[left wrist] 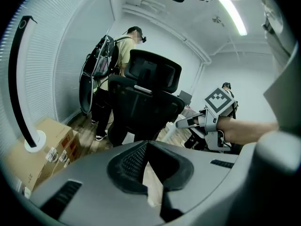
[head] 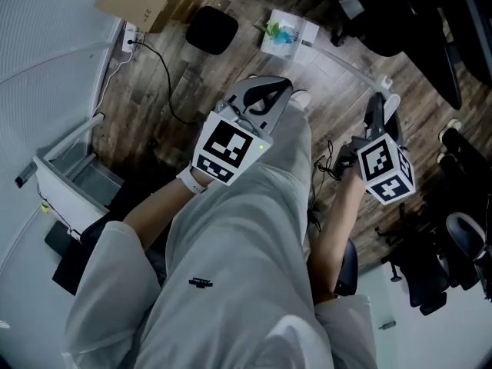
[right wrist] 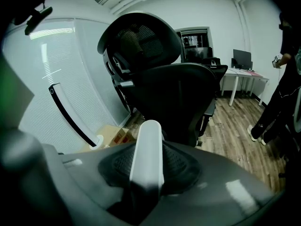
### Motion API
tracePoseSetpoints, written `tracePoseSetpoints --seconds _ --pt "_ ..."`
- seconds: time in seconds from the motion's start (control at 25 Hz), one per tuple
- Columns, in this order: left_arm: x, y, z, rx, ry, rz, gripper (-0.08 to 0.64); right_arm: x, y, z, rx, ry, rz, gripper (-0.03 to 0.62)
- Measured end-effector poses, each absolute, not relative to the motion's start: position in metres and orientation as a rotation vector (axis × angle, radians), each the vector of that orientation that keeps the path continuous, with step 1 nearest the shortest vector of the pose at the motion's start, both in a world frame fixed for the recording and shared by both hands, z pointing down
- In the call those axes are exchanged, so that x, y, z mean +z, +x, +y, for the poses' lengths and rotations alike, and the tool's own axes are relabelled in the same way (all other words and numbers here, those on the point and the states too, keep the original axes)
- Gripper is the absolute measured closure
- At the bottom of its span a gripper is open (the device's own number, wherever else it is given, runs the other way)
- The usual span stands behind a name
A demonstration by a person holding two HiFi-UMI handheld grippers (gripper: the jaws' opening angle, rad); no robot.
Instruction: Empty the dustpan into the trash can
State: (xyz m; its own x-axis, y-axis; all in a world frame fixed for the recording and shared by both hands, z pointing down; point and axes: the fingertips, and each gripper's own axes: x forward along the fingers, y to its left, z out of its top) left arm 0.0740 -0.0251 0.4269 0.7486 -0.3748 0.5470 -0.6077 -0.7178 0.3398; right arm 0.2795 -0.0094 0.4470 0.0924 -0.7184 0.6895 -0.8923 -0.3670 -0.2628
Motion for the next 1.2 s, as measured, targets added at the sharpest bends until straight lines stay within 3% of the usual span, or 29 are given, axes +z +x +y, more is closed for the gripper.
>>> tracePoseSetpoints --seconds 0.96,1.12,1.2 --pt "0.353 0.089 -0.032 0.492 2.646 -0.552 0.55 0.334 0.233 -0.017 1.109 2.115 -1.795 0.462" --pt "0.359 0.107 -0.031 0.548 2.693 -0.45 0.469 0.322 0.222 -0.014 1.101 2.103 -1.813 0.462" --pt "0.363 0.118 -0.032 0.578 2.724 -0.412 0.461 0.316 0.219 -0.014 1.102 2.103 -1.819 0.462"
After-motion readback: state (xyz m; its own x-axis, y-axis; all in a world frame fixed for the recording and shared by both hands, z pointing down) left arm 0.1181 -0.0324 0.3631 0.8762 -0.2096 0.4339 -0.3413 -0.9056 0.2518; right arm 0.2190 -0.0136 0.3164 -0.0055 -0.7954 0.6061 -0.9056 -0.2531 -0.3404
